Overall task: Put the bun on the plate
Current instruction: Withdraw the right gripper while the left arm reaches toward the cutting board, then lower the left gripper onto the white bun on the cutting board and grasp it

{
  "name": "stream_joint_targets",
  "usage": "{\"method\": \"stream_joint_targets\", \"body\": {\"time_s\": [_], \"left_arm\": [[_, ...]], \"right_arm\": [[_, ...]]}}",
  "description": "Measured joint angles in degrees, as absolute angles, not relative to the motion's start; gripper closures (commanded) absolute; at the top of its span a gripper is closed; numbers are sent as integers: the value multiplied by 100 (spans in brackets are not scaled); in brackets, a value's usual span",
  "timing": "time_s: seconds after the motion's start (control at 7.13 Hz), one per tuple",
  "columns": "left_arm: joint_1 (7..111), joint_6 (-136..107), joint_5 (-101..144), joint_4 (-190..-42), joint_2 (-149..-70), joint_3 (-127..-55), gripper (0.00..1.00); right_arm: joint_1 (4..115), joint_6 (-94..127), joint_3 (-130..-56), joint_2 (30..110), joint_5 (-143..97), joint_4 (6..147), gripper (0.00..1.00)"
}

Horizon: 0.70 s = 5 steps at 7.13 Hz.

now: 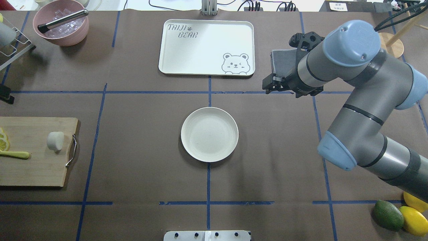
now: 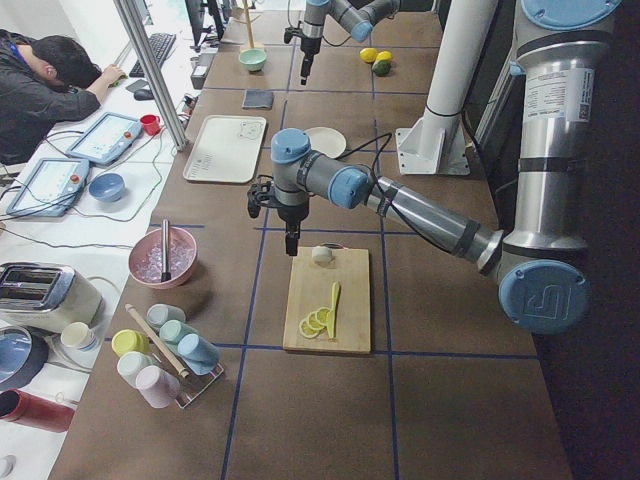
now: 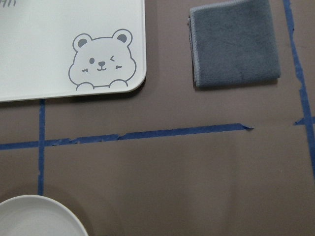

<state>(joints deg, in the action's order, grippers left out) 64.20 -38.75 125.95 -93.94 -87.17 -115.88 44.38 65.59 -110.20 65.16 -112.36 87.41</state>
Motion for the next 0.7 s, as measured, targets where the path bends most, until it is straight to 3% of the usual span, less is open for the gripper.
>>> {"method": "stream_joint_targets", "body": {"time_s": [0.7], "left_arm": [[4830, -5957, 11324, -11297, -8207, -11314, 0]], "right_arm": [[5498, 5150, -11080, 7180, -12101, 8756, 1]]}}
